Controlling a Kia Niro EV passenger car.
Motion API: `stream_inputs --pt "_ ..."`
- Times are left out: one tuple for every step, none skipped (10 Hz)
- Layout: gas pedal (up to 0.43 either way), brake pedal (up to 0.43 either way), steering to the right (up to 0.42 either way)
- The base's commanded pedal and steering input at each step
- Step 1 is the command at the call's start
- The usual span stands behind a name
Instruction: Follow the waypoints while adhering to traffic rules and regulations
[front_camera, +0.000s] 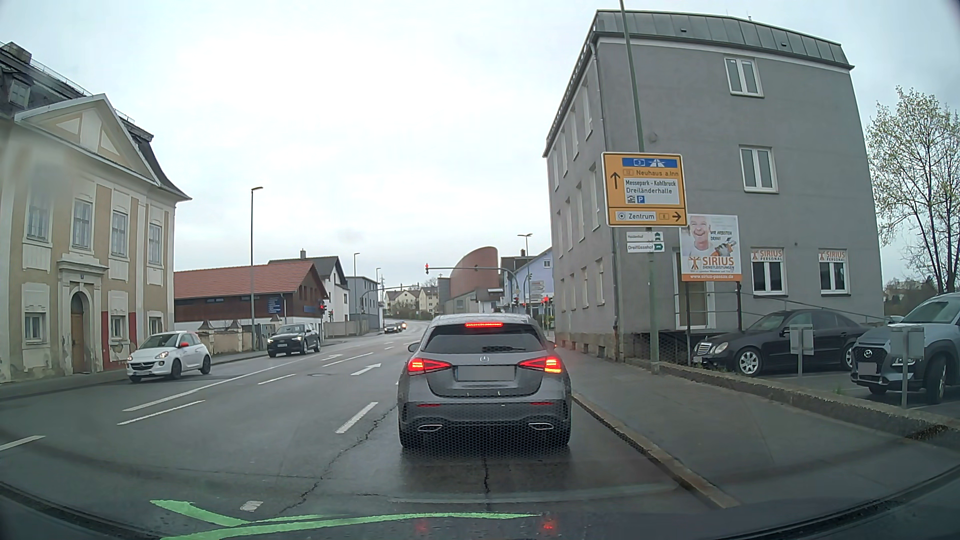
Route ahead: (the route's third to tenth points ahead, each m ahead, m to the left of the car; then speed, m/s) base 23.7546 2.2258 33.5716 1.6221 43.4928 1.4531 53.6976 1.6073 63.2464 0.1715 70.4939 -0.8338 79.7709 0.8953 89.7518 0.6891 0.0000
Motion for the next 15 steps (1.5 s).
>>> stream_inputs --pt "0.000 0.280 -0.007" --pt "0.000 0.280 -0.007" --pt "0.000 0.280 -0.007" --pt "0.000 0.280 -0.007" --pt "0.000 0.280 -0.007" --pt "0.000 0.280 -0.007" --pt "0.000 0.280 -0.007" --pt "0.000 0.280 -0.007" --pt "0.000 0.274 -0.007" --pt "0.000 0.280 -0.007" --pt "0.000 0.280 -0.007" --pt "0.000 0.280 -0.007" --pt "0.000 0.280 -0.007" --pt "0.000 0.280 -0.007" --pt "0.000 0.280 -0.007"
